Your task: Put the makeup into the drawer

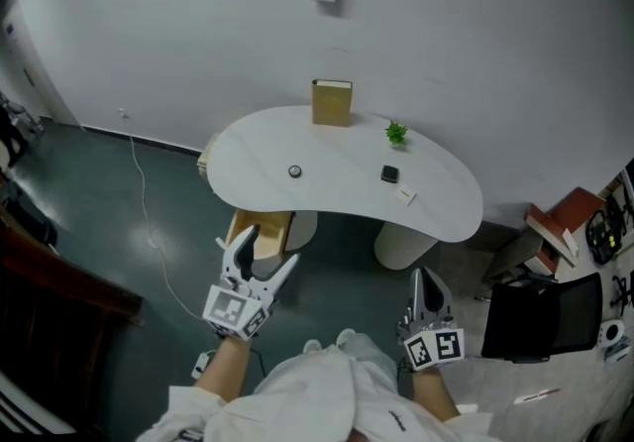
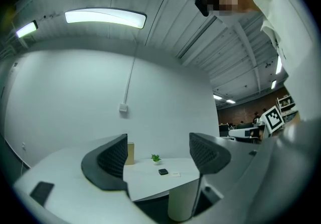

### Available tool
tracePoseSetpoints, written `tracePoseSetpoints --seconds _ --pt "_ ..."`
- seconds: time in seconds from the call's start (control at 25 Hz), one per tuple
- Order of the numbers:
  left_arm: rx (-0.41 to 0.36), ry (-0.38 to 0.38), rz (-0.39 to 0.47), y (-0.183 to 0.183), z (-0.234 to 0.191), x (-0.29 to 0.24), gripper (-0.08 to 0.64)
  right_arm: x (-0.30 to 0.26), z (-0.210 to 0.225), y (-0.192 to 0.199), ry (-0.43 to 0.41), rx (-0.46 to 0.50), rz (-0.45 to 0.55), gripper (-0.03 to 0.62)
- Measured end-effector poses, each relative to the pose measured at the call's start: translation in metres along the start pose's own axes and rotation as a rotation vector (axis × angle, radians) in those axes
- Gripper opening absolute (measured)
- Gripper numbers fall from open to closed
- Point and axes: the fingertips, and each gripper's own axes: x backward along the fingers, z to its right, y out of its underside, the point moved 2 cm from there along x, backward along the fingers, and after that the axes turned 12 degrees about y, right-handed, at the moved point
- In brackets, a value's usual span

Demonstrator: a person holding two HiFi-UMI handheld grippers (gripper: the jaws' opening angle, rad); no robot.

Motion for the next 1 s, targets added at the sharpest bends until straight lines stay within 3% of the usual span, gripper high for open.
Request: tracePoseSetpoints --seconds 0.36,0.72,1.0 --pt "0.017 -0.036 -0.031 0.029 -0.056 -0.073 0.371 -0.102 0.03 0.03 -0.04 -0.04 -0.035 0.017" --pt "-0.014 -0.1 -0.006 0.012 -0.129 -0.186 0.371 -0.242 0.059 0.02 -0.148 -0.047 -0.048 0.017" --pt "-0.008 -0.162 -0.037 0.022 -0.163 -0.236 0.371 -0.31 0.066 0.025 -0.237 -0.059 -0.077 0.017"
